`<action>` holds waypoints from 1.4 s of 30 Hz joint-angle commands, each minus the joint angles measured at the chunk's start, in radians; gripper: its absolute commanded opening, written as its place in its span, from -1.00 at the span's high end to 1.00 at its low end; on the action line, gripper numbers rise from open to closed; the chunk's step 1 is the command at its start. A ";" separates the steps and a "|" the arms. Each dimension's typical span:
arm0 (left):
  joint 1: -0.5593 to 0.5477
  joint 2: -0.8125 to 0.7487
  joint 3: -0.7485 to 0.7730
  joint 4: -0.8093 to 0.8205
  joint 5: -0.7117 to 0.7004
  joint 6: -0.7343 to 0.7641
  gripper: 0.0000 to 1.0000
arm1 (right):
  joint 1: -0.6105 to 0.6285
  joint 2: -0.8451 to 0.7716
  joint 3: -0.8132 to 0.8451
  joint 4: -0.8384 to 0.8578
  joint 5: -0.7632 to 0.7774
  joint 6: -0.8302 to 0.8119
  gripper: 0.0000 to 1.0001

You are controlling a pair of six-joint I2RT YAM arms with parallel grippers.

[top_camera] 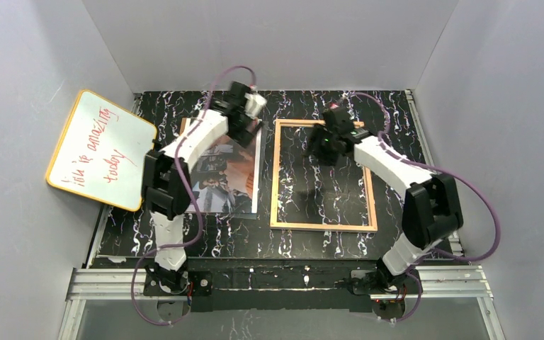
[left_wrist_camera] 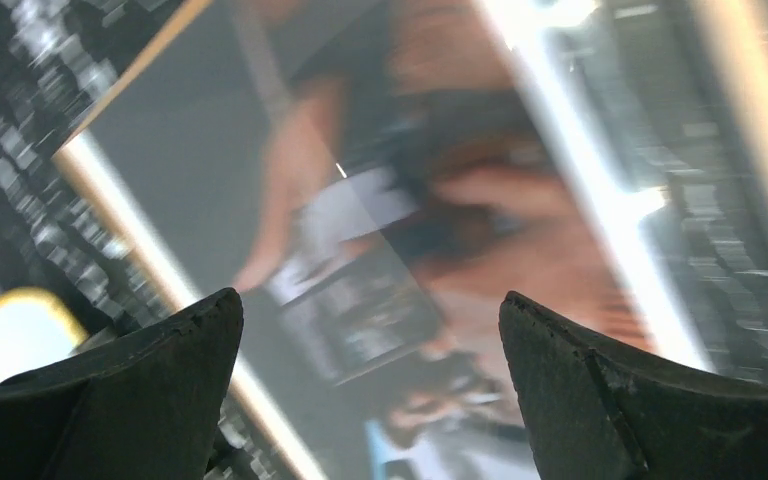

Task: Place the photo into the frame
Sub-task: Move the photo frame to the center of the board, then pick up the photo frame item at the center of the board.

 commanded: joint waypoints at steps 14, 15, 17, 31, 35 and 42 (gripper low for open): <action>0.452 -0.142 -0.314 0.144 -0.244 0.158 -0.89 | 0.257 0.561 0.571 0.064 -0.062 0.086 -0.39; 0.455 -0.139 -0.320 0.152 -0.249 0.158 -0.87 | 0.257 0.581 0.586 0.062 -0.060 0.089 -0.39; 0.458 -0.126 -0.331 0.166 -0.259 0.157 -0.82 | 0.256 0.613 0.609 0.061 -0.046 0.089 -0.38; 0.453 -0.017 -0.425 0.193 -0.218 0.161 -0.49 | 0.219 0.736 0.690 0.055 0.119 0.102 -0.39; 0.446 0.000 -0.448 0.198 -0.203 0.174 -0.35 | 0.211 0.777 0.727 0.059 0.110 0.111 -0.39; 0.438 0.033 -0.477 0.197 -0.154 0.201 -0.03 | 0.193 0.792 0.687 0.181 -0.035 0.192 -0.36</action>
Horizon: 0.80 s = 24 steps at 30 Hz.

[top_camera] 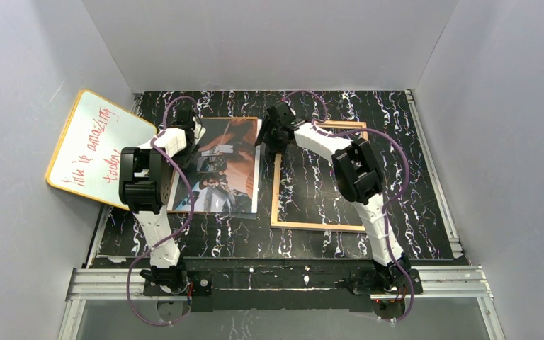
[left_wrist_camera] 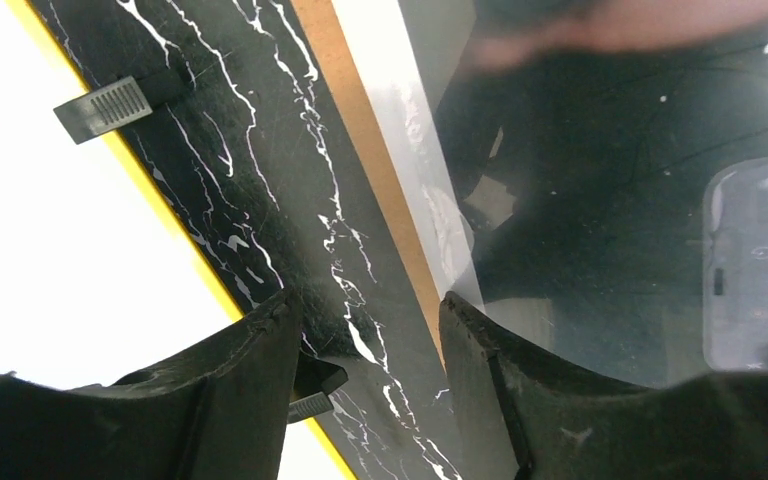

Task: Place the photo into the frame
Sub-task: Pick up the photo frame item at the center of the board.

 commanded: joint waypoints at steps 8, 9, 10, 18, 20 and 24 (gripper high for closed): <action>-0.007 0.077 -0.073 -0.040 0.181 0.062 -0.01 | -0.030 0.024 -0.084 0.181 -0.201 0.128 -0.31; -0.006 0.076 -0.080 -0.040 0.205 0.074 -0.01 | -0.033 0.022 -0.098 0.200 -0.216 0.140 -0.31; -0.007 0.080 -0.083 -0.043 0.231 0.085 -0.02 | -0.036 0.016 -0.113 0.220 -0.232 0.154 -0.30; -0.007 0.158 -0.028 -0.142 0.349 0.101 -0.04 | -0.048 -0.037 -0.220 0.406 -0.353 0.242 -0.24; -0.007 0.177 -0.016 -0.150 0.351 0.098 -0.04 | -0.050 -0.059 -0.243 0.462 -0.380 0.265 -0.23; -0.008 0.192 -0.009 -0.151 0.357 0.102 -0.04 | -0.050 -0.109 -0.294 0.545 -0.415 0.295 -0.21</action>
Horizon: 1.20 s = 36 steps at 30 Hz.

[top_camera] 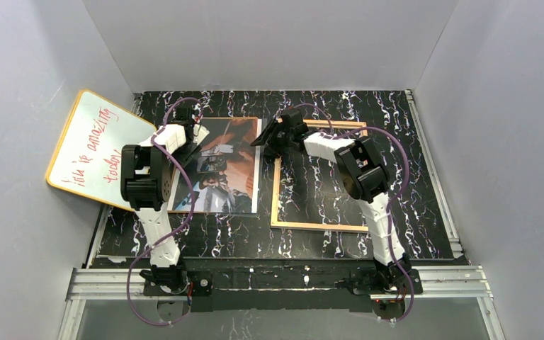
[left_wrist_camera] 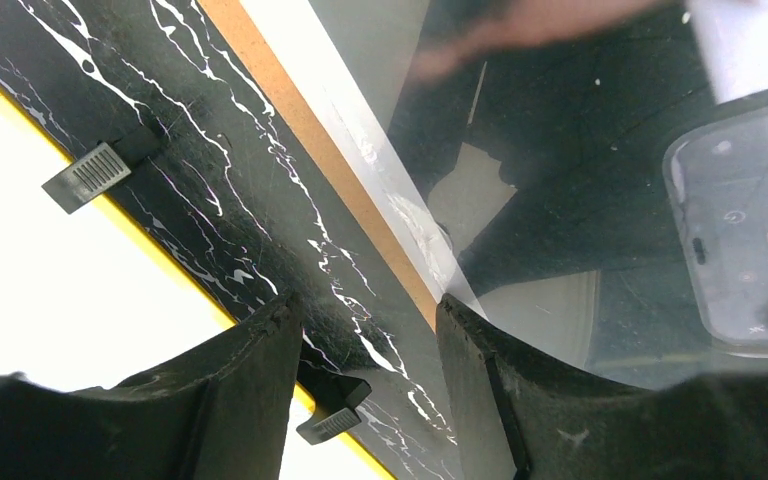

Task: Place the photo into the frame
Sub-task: Pick up the photo frame item at the center of the board.

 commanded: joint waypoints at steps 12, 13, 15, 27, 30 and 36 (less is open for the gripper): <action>-0.009 0.146 -0.074 -0.070 0.254 -0.032 -0.04 | 0.025 -0.166 -0.091 0.127 -0.078 0.023 -0.12; -0.009 0.146 -0.075 -0.071 0.253 -0.032 -0.04 | 0.029 -0.161 -0.073 0.102 -0.072 0.006 -0.11; -0.009 0.144 -0.074 -0.069 0.251 -0.030 -0.05 | 0.041 -0.149 -0.032 0.040 -0.054 -0.041 -0.11; -0.009 0.138 -0.076 -0.069 0.249 -0.032 -0.04 | 0.122 -0.041 0.281 -0.409 0.187 -0.309 -0.09; -0.009 0.137 -0.078 -0.069 0.245 -0.032 -0.04 | 0.137 -0.015 0.337 -0.479 0.240 -0.351 -0.07; -0.009 0.138 -0.075 -0.069 0.240 -0.036 -0.04 | 0.166 0.016 0.405 -0.561 0.343 -0.410 -0.04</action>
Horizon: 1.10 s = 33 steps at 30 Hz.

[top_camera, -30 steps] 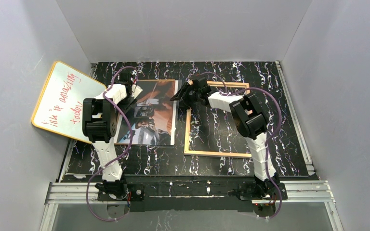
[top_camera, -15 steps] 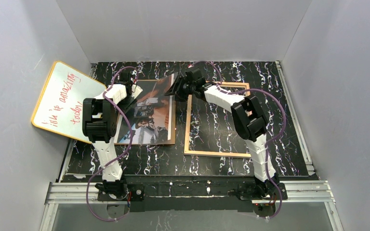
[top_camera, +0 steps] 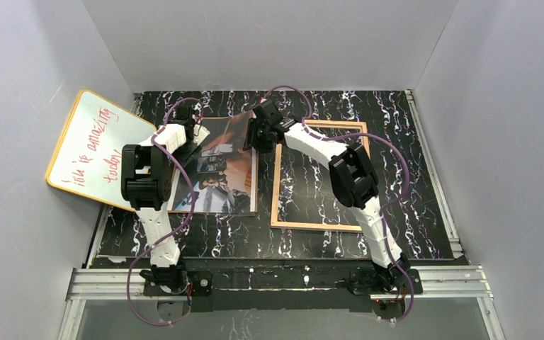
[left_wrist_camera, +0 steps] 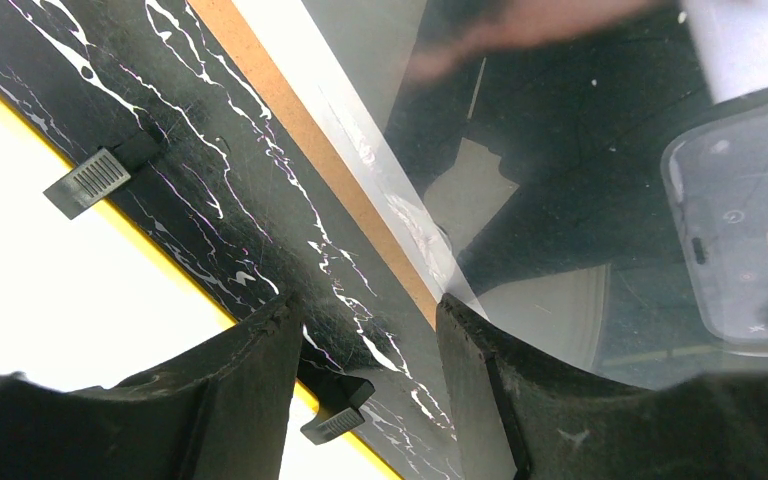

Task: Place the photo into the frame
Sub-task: Pick up the photo frame item at the center of the board.

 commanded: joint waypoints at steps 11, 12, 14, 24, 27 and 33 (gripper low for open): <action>-0.010 0.138 -0.080 -0.059 0.241 -0.064 -0.04 | 0.054 0.044 0.132 -0.169 0.224 -0.137 -0.03; -0.009 0.140 -0.080 -0.061 0.242 -0.064 -0.04 | 0.056 0.044 0.134 -0.170 0.229 -0.140 -0.03; -0.009 0.141 -0.079 -0.061 0.240 -0.066 -0.04 | 0.063 0.048 0.146 -0.178 0.242 -0.153 -0.03; -0.011 0.140 -0.080 -0.061 0.237 -0.069 -0.04 | 0.084 0.058 0.188 -0.208 0.278 -0.191 -0.04; -0.010 0.142 -0.080 -0.062 0.236 -0.069 -0.04 | 0.088 0.057 0.189 -0.208 0.276 -0.192 -0.05; -0.011 0.145 -0.080 -0.062 0.234 -0.070 -0.04 | 0.101 0.088 0.248 -0.265 0.318 -0.225 -0.07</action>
